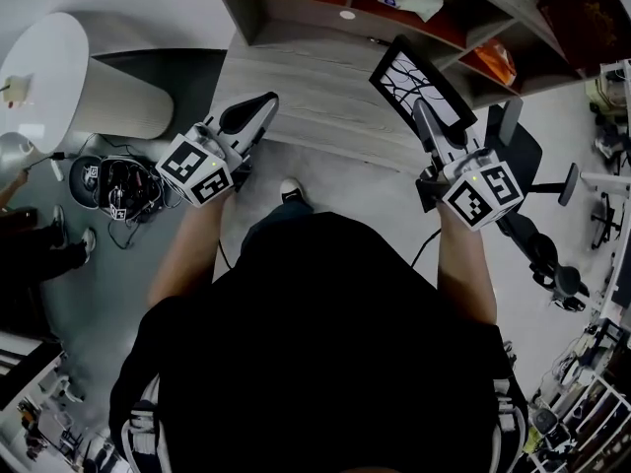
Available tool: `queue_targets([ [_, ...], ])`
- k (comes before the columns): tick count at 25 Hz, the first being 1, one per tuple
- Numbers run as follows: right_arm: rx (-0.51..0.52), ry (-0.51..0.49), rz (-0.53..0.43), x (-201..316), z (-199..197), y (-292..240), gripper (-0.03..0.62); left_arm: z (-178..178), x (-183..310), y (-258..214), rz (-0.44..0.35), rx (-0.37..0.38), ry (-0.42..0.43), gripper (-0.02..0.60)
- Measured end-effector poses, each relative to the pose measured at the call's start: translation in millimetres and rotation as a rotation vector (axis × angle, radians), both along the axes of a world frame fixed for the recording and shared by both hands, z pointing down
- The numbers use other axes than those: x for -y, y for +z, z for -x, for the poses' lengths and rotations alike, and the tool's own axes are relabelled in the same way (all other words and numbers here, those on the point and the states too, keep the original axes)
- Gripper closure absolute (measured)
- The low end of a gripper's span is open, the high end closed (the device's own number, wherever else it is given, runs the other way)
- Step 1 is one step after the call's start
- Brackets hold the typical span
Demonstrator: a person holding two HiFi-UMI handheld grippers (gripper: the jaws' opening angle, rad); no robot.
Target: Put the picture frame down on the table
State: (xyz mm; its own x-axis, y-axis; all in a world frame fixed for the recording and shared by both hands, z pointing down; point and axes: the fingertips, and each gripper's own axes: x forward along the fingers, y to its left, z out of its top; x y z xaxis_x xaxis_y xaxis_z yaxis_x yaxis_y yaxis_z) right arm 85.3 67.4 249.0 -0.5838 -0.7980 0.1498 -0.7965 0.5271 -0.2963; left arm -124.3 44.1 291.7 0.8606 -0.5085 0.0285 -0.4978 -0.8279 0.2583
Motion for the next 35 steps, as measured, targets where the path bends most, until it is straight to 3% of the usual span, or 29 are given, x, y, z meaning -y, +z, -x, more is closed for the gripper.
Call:
queue_targets([
  [13, -0.047, 0.022, 0.024, 52, 42, -7, 0.579, 33, 56, 4, 0.019, -0.016, 0.055, 0.565],
  [27, -0.079, 0.072, 0.061, 95, 78, 8, 0.579, 86, 109, 20, 0.060, -0.036, 0.044, 0.565],
  [35, -0.095, 0.084, 0.073, 100, 91, 14, 0.579, 89, 122, 25, 0.045, -0.007, 0.106, 0.565],
])
